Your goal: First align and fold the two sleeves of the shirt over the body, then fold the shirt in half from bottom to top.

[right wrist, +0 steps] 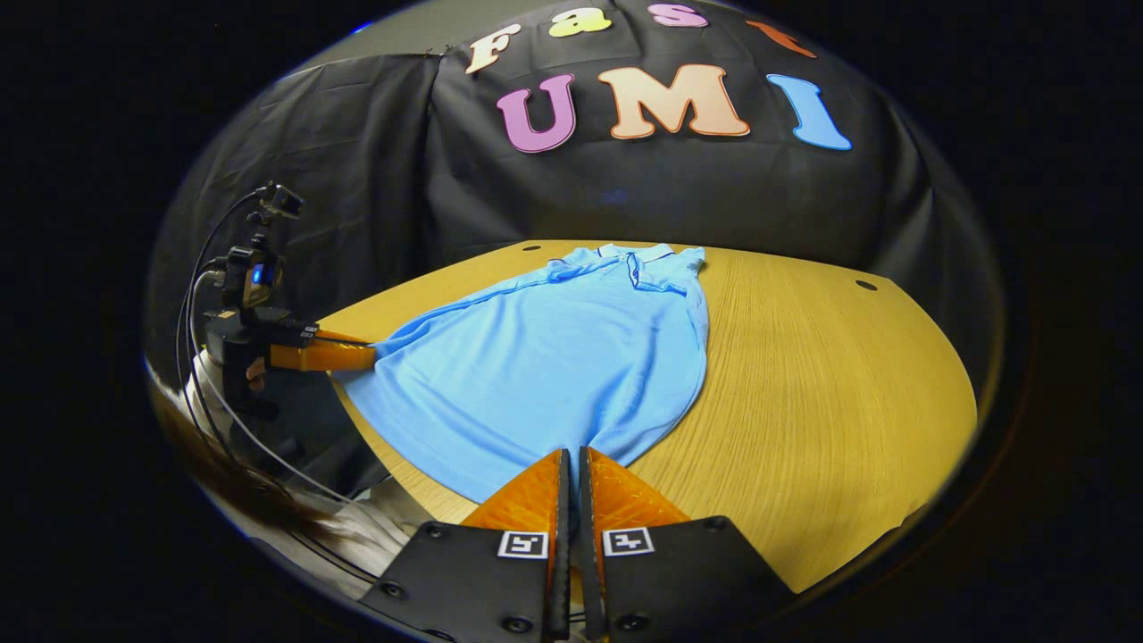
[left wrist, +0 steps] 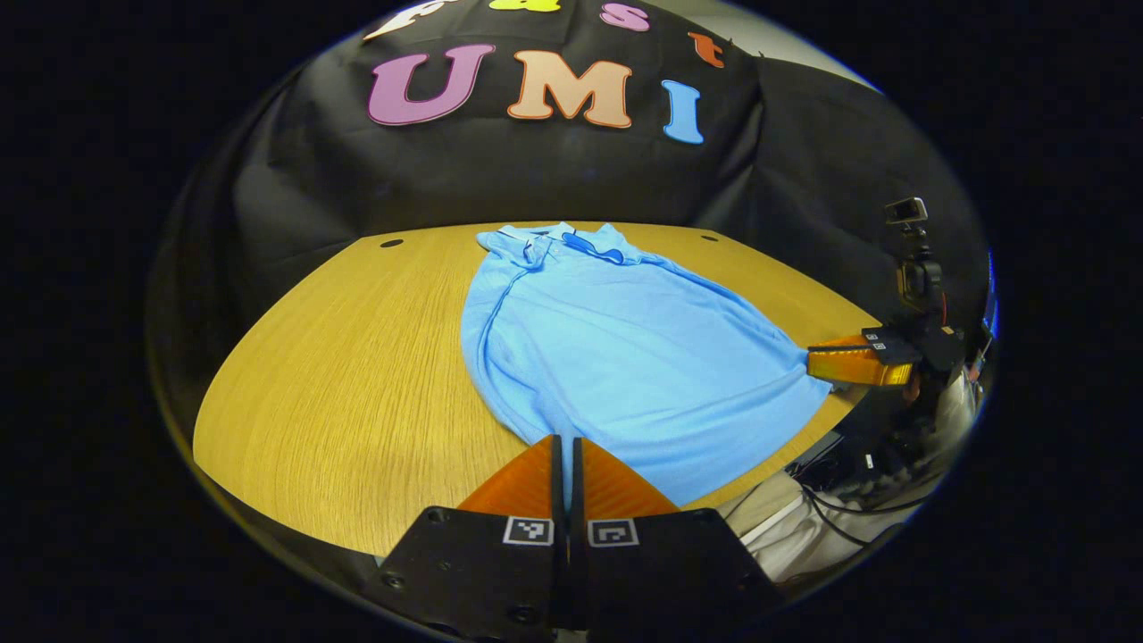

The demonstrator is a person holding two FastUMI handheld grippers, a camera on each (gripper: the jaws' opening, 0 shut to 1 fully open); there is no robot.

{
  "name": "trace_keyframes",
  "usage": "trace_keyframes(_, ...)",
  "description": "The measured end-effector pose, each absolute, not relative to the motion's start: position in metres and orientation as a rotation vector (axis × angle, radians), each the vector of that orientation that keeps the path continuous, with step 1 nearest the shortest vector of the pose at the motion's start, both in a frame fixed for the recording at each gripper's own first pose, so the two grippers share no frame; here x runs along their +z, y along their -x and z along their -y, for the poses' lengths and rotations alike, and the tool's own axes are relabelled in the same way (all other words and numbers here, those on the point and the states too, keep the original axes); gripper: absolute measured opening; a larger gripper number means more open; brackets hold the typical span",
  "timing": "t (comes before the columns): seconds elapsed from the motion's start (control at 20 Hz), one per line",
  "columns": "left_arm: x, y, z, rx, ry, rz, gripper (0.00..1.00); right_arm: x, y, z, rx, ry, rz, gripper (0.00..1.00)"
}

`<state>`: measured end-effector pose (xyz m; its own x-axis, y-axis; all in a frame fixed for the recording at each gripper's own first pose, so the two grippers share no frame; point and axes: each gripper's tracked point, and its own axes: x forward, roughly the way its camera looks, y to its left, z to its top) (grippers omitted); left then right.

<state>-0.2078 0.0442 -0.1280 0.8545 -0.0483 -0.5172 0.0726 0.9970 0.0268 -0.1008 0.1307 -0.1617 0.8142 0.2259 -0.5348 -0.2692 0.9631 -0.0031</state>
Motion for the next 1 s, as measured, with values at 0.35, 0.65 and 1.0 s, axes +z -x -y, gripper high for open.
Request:
trace_keyframes(0.35, -0.079, 0.16, -0.049, -0.077, -0.044, -0.444, 0.0, -0.133, 0.06, -0.125, 0.248, 0.073, -0.536, 0.08)
trace_keyframes(0.65, -0.031, 0.102, -0.058, -0.095, -0.007, -0.339, 0.0, -0.101, 0.006, -0.12, 0.242, 0.052, -0.529, 0.02)
trace_keyframes(1.0, -0.038, 0.076, -0.066, -0.103, 0.026, -0.348, 0.0, -0.117, 0.018, -0.132, 0.305, 0.052, -0.581, 0.03)
